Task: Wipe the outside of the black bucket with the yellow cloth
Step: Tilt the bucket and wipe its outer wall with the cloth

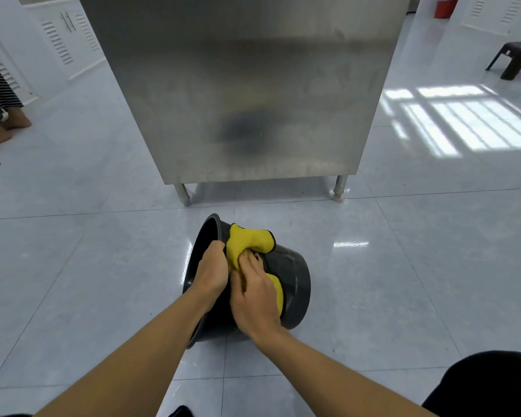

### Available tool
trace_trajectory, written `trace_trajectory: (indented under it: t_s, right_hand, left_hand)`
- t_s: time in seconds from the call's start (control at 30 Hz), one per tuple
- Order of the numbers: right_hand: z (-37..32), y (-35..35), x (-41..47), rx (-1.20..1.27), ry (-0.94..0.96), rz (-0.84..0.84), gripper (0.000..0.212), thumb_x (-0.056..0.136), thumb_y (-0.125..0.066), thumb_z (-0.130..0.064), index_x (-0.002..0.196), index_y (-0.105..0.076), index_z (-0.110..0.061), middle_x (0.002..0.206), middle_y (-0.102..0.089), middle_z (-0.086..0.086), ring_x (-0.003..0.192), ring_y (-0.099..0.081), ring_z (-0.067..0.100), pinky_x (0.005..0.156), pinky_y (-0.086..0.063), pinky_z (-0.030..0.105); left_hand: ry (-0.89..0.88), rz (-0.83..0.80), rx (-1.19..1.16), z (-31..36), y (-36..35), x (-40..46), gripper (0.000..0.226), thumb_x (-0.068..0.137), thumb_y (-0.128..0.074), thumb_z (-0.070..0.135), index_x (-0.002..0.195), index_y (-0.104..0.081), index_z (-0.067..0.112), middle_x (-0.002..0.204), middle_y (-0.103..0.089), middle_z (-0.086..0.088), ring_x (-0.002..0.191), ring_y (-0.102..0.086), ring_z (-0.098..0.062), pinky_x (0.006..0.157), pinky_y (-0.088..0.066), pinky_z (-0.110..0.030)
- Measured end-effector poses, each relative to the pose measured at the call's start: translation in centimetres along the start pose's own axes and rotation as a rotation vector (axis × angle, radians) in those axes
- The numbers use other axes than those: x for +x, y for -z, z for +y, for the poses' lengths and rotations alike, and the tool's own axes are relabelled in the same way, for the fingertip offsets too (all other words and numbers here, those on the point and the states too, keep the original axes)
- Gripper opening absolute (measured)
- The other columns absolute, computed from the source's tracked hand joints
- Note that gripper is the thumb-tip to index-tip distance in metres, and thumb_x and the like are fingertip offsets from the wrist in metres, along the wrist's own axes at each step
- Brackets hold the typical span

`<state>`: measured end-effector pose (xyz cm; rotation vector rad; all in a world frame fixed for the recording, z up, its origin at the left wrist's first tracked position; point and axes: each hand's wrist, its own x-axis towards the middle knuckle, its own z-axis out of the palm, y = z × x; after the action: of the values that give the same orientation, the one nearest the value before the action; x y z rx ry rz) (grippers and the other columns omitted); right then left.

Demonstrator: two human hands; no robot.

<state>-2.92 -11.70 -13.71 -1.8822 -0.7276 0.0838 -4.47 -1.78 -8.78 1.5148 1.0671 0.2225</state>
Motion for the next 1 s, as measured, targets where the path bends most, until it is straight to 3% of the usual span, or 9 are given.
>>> trace_trajectory:
  t_s: [0.07,0.17,0.27,0.43,0.63,0.8,0.93,1.0]
  right_hand:
    - [0.5,0.1,0.2,-0.02,-0.015,0.005,0.045,0.105,-0.041,-0.025,0.149,-0.047,-0.021,0.15,-0.052,-0.004,0.141,-0.045,0.016,0.113,-0.042,0.03]
    - [1.0,0.3,0.4,-0.064,-0.033,0.019,0.047,0.106,-0.041,-0.027,0.153,-0.044,-0.021,0.153,-0.049,-0.005,0.143,-0.042,0.014,0.115,-0.039,0.026]
    - [1.6,0.2,0.2,-0.105,-0.051,0.012,0.048,0.106,-0.041,-0.029,0.153,-0.043,-0.022,0.155,-0.046,-0.006,0.146,-0.039,0.015,0.116,-0.037,0.024]
    - [3.5,0.7,0.2,-0.13,-0.138,0.055,0.051,0.106,-0.041,-0.031,0.156,-0.039,-0.021,0.159,-0.042,-0.004,0.148,-0.038,0.018,0.116,-0.041,0.032]
    - [3.9,1.1,0.2,-0.157,-0.204,0.052,0.051,0.108,-0.04,-0.029,0.157,-0.037,-0.019,0.162,-0.038,-0.002,0.154,-0.029,0.022,0.118,-0.039,0.035]
    - [2.0,0.0,0.1,-0.12,-0.086,-0.014,0.047,0.106,-0.041,-0.028,0.153,-0.044,-0.02,0.16,-0.042,-0.004,0.155,-0.026,0.023,0.116,-0.041,0.034]
    - [2.1,0.0,0.2,-0.131,-0.043,-0.041,0.048,0.106,-0.042,-0.026,0.153,-0.044,-0.02,0.158,-0.045,-0.004,0.153,-0.031,0.02,0.117,-0.04,0.032]
    - [2.4,0.4,0.3,-0.135,-0.057,-0.01,0.047,0.106,-0.042,-0.027,0.152,-0.045,-0.02,0.156,-0.046,-0.004,0.149,-0.036,0.018,0.114,-0.042,0.03]
  left_hand:
    - [-0.01,-0.043,-0.009,-0.1,0.1,0.0,0.04,0.076,-0.039,0.055,0.082,-0.052,0.018,0.08,-0.052,-0.009,0.079,-0.048,-0.024,0.078,-0.045,-0.047]
    - [-0.05,-0.094,-0.025,0.4,0.3,-0.8,0.048,0.093,-0.041,0.048,0.096,-0.061,0.005,0.091,-0.061,-0.011,0.085,-0.057,-0.024,0.091,-0.051,-0.052]
    - [-0.028,-0.067,-0.048,-0.1,0.5,-0.4,0.041,0.105,-0.041,0.042,0.091,-0.066,0.013,0.097,-0.071,-0.007,0.091,-0.066,-0.024,0.094,-0.053,-0.049]
    - [-0.008,-0.021,-0.051,-0.3,0.6,-0.2,0.046,0.103,-0.04,0.047,0.097,-0.07,0.013,0.102,-0.074,-0.015,0.097,-0.069,-0.031,0.097,-0.054,-0.052]
    - [-0.003,-0.003,-0.02,-0.2,0.5,-0.3,0.055,0.099,-0.035,0.057,0.123,-0.066,0.018,0.116,-0.071,-0.005,0.108,-0.065,-0.024,0.101,-0.051,-0.048]
    - [-0.002,-0.02,-0.04,0.1,0.4,-0.6,0.047,0.103,-0.036,0.049,0.098,-0.066,0.014,0.096,-0.067,-0.007,0.089,-0.063,-0.023,0.097,-0.052,-0.052]
    - [0.031,-0.053,-0.072,0.3,0.4,-0.8,0.052,0.099,-0.031,0.053,0.118,-0.067,0.021,0.116,-0.071,-0.008,0.108,-0.066,-0.027,0.101,-0.05,-0.049]
    - [0.055,-0.064,-0.075,0.5,0.3,-0.7,0.05,0.092,-0.034,0.053,0.116,-0.063,0.02,0.119,-0.068,-0.014,0.109,-0.065,-0.033,0.101,-0.05,-0.053]
